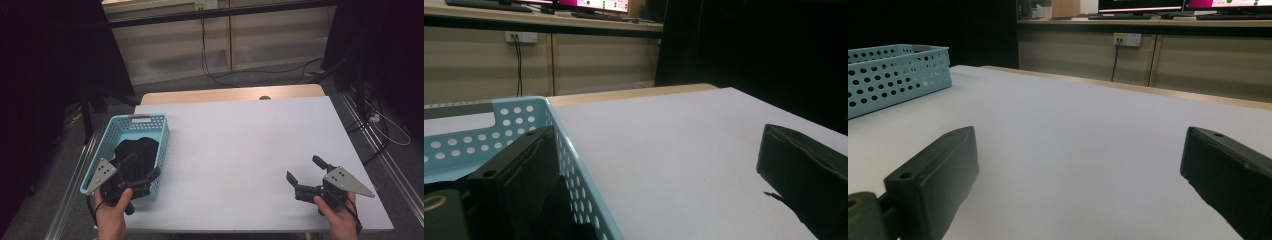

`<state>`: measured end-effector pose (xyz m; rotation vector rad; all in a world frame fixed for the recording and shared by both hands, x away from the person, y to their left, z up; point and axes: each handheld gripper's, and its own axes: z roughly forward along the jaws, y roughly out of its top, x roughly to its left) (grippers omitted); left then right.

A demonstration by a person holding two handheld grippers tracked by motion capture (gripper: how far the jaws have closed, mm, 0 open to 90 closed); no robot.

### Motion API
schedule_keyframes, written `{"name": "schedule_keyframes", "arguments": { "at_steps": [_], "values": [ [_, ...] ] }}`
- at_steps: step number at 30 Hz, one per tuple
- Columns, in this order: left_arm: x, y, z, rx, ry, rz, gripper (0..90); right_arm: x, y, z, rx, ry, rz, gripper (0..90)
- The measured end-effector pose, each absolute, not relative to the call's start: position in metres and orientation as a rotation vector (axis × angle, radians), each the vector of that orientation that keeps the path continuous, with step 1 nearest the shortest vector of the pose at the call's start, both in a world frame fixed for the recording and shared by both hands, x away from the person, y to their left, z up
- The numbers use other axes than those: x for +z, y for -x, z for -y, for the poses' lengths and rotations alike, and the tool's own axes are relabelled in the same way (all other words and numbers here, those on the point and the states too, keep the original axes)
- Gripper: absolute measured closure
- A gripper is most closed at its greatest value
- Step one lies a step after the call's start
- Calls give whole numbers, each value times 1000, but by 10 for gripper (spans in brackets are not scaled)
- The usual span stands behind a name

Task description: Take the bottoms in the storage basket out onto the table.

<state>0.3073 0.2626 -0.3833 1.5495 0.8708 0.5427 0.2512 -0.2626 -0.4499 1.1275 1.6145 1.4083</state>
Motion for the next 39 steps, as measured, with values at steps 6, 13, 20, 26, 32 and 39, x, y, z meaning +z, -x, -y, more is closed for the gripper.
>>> {"name": "schedule_keyframes", "arguments": {
  "at_steps": [6,13,20,26,32,39],
  "values": [
    [-373,-319,-266,554,-1550,-877,34,-451,-252,266,1404,-1149,-1603,14],
    [-364,-332,-264,551,-1566,-872,33,-451,-254,267,1406,-1135,-1621,14],
    [-359,-344,-266,555,-1578,-882,33,-451,-253,268,1417,-1137,-1635,12],
    [-356,-353,-268,547,-1587,-889,33,-452,-250,270,1409,-1136,-1638,12],
    [-357,-366,-272,531,-1597,-914,33,-452,-247,273,1417,-1146,-1637,10],
    [-359,-380,-273,528,-1615,-927,33,-451,-247,272,1419,-1137,-1640,11]
  ]
}}
